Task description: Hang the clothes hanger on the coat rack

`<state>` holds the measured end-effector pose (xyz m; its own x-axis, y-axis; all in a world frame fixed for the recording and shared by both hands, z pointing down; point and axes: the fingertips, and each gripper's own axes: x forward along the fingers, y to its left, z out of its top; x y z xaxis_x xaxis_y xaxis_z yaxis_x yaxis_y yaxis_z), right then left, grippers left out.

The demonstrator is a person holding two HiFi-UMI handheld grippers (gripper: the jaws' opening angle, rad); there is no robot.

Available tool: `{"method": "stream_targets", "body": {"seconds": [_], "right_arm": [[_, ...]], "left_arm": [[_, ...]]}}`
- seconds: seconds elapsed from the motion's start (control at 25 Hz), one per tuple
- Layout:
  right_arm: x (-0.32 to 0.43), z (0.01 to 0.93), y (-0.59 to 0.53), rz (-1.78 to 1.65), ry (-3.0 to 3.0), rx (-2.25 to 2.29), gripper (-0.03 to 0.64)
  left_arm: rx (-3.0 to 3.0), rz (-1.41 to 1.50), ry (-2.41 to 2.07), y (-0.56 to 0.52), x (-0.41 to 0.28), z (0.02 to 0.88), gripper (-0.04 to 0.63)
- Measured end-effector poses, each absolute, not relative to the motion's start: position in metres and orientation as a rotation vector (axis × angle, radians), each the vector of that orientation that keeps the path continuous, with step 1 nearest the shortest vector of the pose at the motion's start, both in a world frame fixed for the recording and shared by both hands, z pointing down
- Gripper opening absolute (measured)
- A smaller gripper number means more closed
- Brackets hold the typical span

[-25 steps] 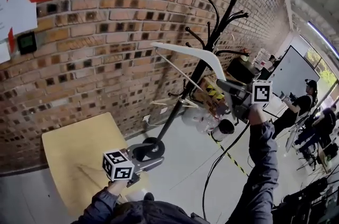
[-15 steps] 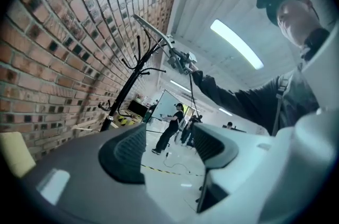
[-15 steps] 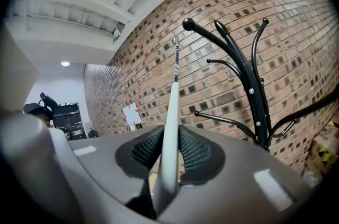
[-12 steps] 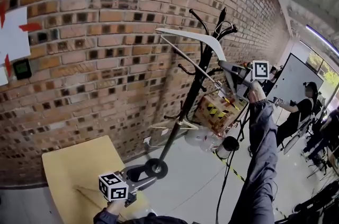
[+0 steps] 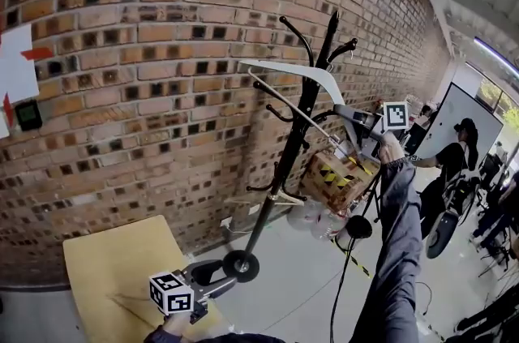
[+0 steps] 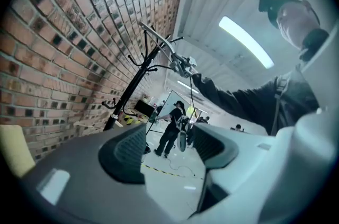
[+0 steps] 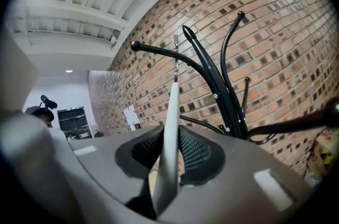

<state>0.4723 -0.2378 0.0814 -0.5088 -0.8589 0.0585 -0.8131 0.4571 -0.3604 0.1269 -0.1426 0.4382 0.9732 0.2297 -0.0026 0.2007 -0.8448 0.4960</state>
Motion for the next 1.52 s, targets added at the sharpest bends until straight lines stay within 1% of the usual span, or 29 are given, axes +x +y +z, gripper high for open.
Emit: {"method": "stream_targets", "body": {"seconds": [0.24, 0.32, 0.44, 0.52, 0.56, 0.64, 0.72, 0.8, 0.84, 0.96, 1.04, 1.16, 1.32, 1.4, 1.52], "right_arm": [[0.475, 0.094, -0.249, -0.429, 2.587, -1.505, 0.094], [0.484, 0.099, -0.259, -0.388, 2.536, -1.63, 0.095], [0.52, 0.119, -0.267, -0.357, 2.363, -1.979, 0.097], [0.522, 0.134, -0.273, -0.341, 2.391, -2.031, 0.101], [0.522, 0.139, -0.273, -0.336, 2.395, -2.042, 0.118], [0.524, 0.14, -0.267, -0.292, 2.347, -2.06, 0.1], [0.527, 0.135, -0.26, -0.23, 2.299, -2.097, 0.103], [0.53, 0.129, -0.254, -0.142, 2.256, -2.177, 0.123], [0.532, 0.125, -0.248, -0.069, 2.218, -2.234, 0.123], [0.535, 0.108, -0.214, 0.24, 2.066, -2.404, 0.123], [0.516, 0.105, -0.187, 0.391, 2.032, -2.463, 0.123], [0.454, 0.131, -0.161, 0.456, 2.125, -2.438, 0.123], [0.355, 0.209, -0.126, 0.406, 2.247, -2.309, 0.123], [0.312, 0.257, -0.111, 0.31, 2.248, -2.262, 0.123], [0.261, 0.327, -0.098, 0.255, 2.24, -2.316, 0.123]], "left_arm": [[2.582, 0.122, 0.319, -0.128, 0.142, 0.45, 0.258], [2.579, 0.125, 0.311, -0.126, 0.142, 0.452, 0.258], [2.57, 0.125, 0.29, -0.126, 0.137, 0.456, 0.258], [2.562, 0.127, 0.271, -0.127, 0.131, 0.459, 0.258], [2.557, 0.128, 0.263, -0.128, 0.128, 0.461, 0.258], [2.548, 0.131, 0.257, -0.128, 0.123, 0.462, 0.258], [2.547, 0.133, 0.262, -0.13, 0.12, 0.462, 0.258], [2.552, 0.137, 0.269, -0.132, 0.118, 0.46, 0.258], [2.555, 0.141, 0.274, -0.132, 0.118, 0.46, 0.258], [2.562, 0.153, 0.293, -0.131, 0.116, 0.459, 0.258], [2.557, 0.161, 0.302, -0.129, 0.113, 0.46, 0.258], [2.551, 0.164, 0.304, -0.131, 0.107, 0.464, 0.258], [2.514, 0.152, 0.338, -0.128, 0.098, 0.474, 0.258], [2.503, 0.156, 0.342, -0.126, 0.091, 0.479, 0.258], [2.535, 0.205, 0.361, -0.121, 0.081, 0.485, 0.258]]}}
